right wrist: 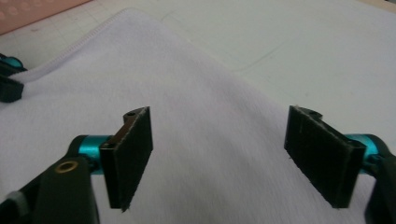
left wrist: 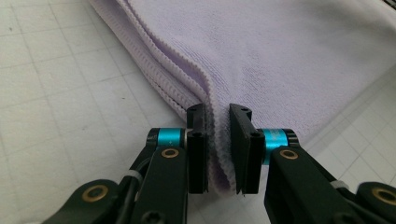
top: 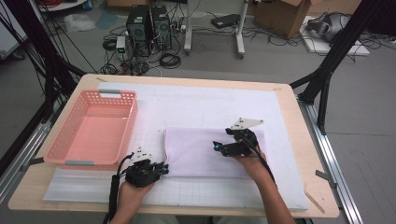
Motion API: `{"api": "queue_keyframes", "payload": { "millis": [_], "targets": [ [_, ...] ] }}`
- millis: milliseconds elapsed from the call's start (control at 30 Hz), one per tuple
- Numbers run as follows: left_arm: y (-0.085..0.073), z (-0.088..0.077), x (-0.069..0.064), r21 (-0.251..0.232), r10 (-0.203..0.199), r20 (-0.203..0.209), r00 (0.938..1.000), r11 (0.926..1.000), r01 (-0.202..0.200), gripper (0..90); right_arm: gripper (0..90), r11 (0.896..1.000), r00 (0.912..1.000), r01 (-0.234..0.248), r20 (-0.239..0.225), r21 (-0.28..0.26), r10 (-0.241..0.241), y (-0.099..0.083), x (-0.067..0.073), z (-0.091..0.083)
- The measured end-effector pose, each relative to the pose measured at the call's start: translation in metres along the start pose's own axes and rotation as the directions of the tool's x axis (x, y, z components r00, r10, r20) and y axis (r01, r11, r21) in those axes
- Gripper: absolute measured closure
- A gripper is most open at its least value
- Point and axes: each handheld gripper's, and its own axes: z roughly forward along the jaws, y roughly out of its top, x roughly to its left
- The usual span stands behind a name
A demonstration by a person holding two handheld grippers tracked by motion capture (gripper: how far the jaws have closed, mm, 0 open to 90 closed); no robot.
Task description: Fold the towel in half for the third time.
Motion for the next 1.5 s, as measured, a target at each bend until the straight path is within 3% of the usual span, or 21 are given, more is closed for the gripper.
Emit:
{"api": "queue_keyframes", "payload": {
  "millis": [167,567,767,967,1100,1233,1267,1400,1500],
  "targets": [
    [0.000,0.000,0.002,-0.002,-0.021,0.010,0.9997,0.9998,0.021,77.8,31.4,0.999,0.9995,0.024,-0.019,0.021,-0.023,0.018,0.001,0.022],
    [0.000,-0.001,0.003,-0.002,-0.024,0.021,0.9995,0.9997,0.024,77.9,38.5,0.993,0.9927,0.082,-0.095,0.088,-0.074,0.050,0.017,0.073],
    [0.000,-0.002,0.004,0.001,-0.036,0.027,0.9990,0.9994,0.036,77.9,40.5,0.983,0.9856,0.128,-0.127,0.133,-0.111,0.064,0.030,0.102],
    [-0.001,-0.002,0.005,-0.001,-0.039,0.031,0.9988,0.9992,0.039,77.9,48.1,0.968,0.9761,0.179,-0.155,0.175,-0.152,0.074,0.041,0.128],
    [-0.001,-0.002,0.005,-0.003,-0.040,0.032,0.9987,0.9992,0.040,77.9,50.4,0.964,0.9763,0.179,-0.157,0.194,-0.149,0.079,0.044,0.139],
    [-0.001,-0.002,0.005,-0.002,-0.039,0.030,0.9988,0.9992,0.039,78.1,58.6,0.949,0.9708,0.209,-0.167,0.235,-0.172,0.080,0.049,0.148],
    [-0.001,-0.002,0.005,-0.001,-0.039,0.029,0.9988,0.9992,0.039,78.3,62.5,0.945,0.9656,0.230,-0.175,0.232,-0.192,0.081,0.049,0.148],
    [0.000,-0.003,0.005,0.005,-0.033,0.029,0.9990,0.9994,0.033,79.7,81.3,0.936,0.9570,0.258,-0.195,0.237,-0.214,0.082,0.052,0.148],
    [0.002,-0.007,0.007,0.008,-0.041,0.039,0.9984,0.9992,0.040,80.8,85.6,0.936,0.9556,0.265,-0.193,0.232,-0.223,0.084,0.054,0.146]
  ]
}}
